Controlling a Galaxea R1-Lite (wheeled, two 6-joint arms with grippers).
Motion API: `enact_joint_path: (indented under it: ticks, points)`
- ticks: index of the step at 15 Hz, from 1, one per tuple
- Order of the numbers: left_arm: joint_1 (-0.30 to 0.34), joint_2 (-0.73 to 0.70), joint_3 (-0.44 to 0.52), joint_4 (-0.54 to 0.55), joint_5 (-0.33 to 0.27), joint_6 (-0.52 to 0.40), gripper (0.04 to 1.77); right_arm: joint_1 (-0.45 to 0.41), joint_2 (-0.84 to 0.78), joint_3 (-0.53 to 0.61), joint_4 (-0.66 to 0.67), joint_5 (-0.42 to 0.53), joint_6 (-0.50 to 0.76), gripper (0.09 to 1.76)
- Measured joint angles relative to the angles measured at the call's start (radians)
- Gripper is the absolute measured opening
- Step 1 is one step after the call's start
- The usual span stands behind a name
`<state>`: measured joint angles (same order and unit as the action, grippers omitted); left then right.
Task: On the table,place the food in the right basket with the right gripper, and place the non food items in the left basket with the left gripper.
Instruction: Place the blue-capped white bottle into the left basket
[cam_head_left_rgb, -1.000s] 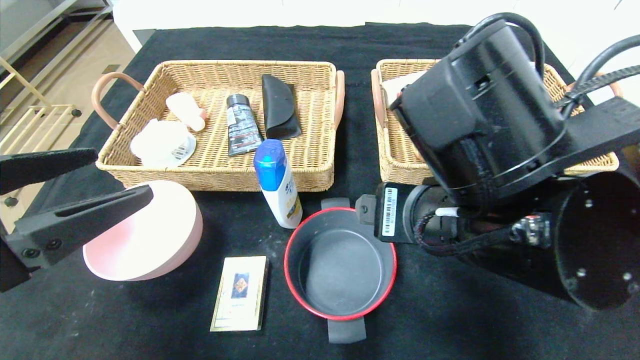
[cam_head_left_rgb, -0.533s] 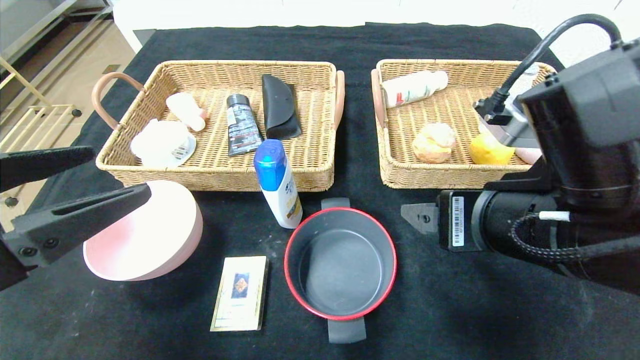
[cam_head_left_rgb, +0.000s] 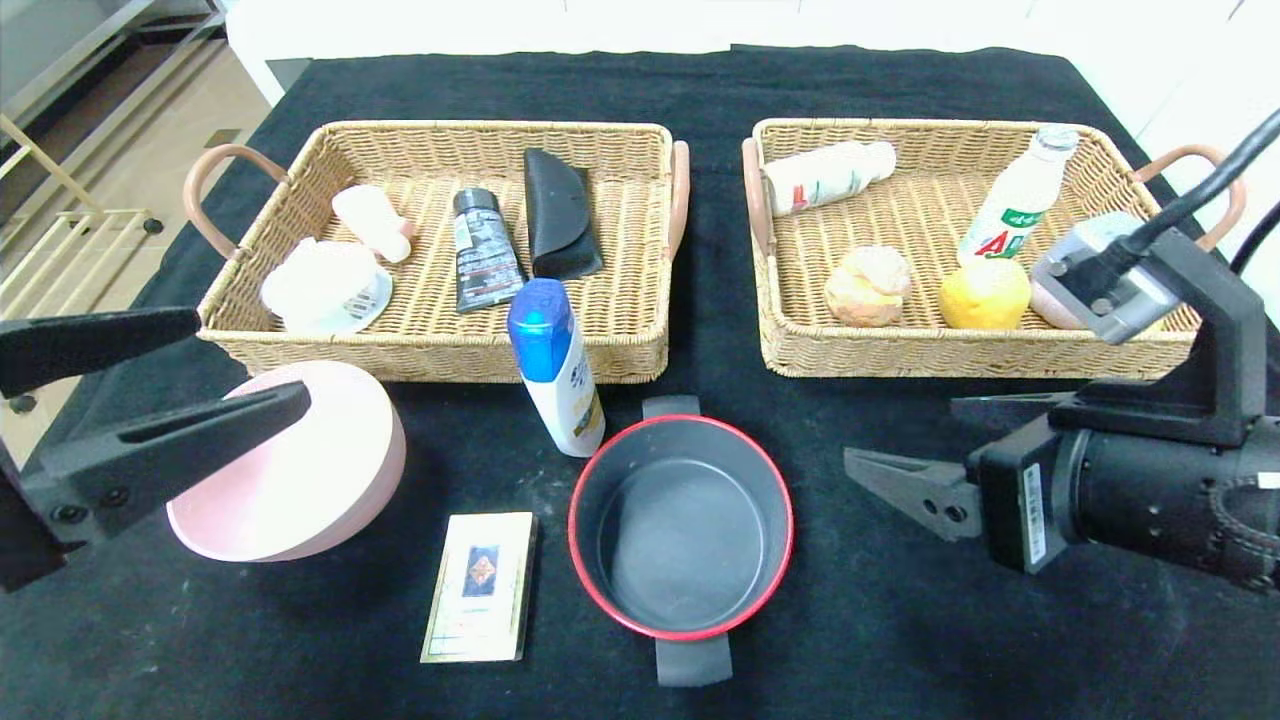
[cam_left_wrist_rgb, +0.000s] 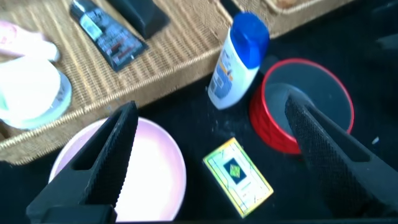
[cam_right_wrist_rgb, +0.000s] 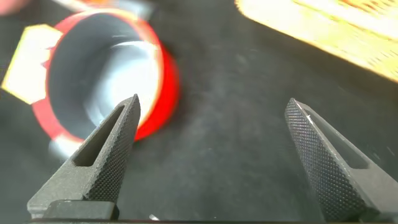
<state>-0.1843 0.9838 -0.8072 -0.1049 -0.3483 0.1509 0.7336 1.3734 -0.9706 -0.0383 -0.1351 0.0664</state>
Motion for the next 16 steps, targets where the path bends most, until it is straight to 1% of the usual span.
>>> enact_joint_path:
  ticks: [1,5,7,9,10,12,16]
  points:
    - [-0.001,0.0,-0.003,0.015,0.0,0.006,1.72,-0.03,-0.015,0.027,-0.042,0.082,-0.029,1.7]
    - [-0.006,0.001,-0.004,0.039,0.0,0.015,1.72,-0.173,-0.057,0.14,-0.212,0.335,-0.15,1.7]
    - [-0.016,0.001,-0.007,0.054,0.002,0.017,1.72,-0.25,-0.069,0.208,-0.271,0.469,-0.222,1.7]
    - [-0.019,0.001,-0.007,0.056,0.002,0.017,1.72,-0.314,-0.088,0.28,-0.334,0.584,-0.254,1.7]
    - [-0.019,0.001,-0.007,0.055,0.002,0.017,1.72,-0.341,-0.097,0.317,-0.375,0.617,-0.258,1.7]
    - [-0.02,0.002,-0.01,0.055,0.001,0.014,1.72,-0.384,-0.108,0.374,-0.468,0.646,-0.257,1.7]
    - [-0.02,0.001,-0.015,0.057,0.002,0.014,1.72,-0.4,-0.11,0.416,-0.484,0.651,-0.254,1.71]
